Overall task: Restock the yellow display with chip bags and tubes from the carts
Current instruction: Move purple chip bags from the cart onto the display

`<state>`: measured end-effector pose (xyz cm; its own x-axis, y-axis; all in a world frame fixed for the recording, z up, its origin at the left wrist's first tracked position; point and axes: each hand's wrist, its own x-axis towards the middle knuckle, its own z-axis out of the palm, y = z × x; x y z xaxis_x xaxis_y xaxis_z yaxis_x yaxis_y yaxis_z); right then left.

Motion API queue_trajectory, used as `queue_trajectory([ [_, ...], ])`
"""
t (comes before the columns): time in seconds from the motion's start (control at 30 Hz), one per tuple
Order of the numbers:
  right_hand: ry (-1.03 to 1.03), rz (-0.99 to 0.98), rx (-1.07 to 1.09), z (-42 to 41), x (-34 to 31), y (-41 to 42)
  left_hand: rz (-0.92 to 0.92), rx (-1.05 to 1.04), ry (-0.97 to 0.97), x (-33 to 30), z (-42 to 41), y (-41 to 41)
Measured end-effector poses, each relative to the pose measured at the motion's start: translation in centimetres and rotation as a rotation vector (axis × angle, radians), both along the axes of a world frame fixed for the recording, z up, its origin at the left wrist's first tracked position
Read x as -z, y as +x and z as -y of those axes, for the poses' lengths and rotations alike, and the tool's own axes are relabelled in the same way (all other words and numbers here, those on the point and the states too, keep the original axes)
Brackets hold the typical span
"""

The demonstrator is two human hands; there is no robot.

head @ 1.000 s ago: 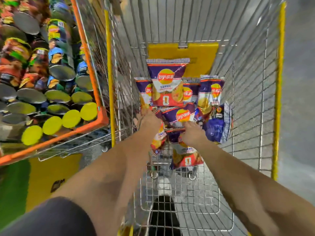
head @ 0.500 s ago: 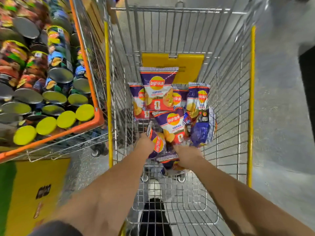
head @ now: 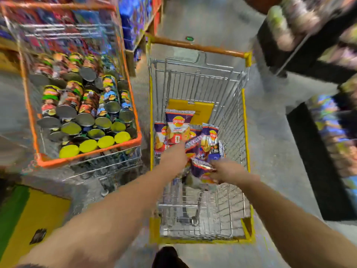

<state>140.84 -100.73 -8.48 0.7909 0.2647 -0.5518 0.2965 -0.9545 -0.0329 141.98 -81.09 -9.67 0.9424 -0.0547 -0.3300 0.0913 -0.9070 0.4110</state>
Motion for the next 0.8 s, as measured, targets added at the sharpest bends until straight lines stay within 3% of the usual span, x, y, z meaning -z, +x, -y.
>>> queue_trajectory([
  [0.2,-0.053,0.243,-0.162,-7.1,-15.6,-3.4,0.294,-0.031,-0.020,-15.2,-8.5,-5.9],
  [0.33,-0.047,0.304,-0.331,-15.5,-22.2,-6.3,0.432,-0.089,0.035,-21.0,-17.8,-11.8],
  [0.57,0.076,0.378,-0.718,-34.8,-25.2,-11.9,0.436,-0.372,0.126,-24.3,-35.5,-25.2],
  [0.8,0.175,0.308,-1.078,-52.6,-24.8,-18.9,0.382,-0.721,0.201,-23.3,-48.2,-38.7],
])
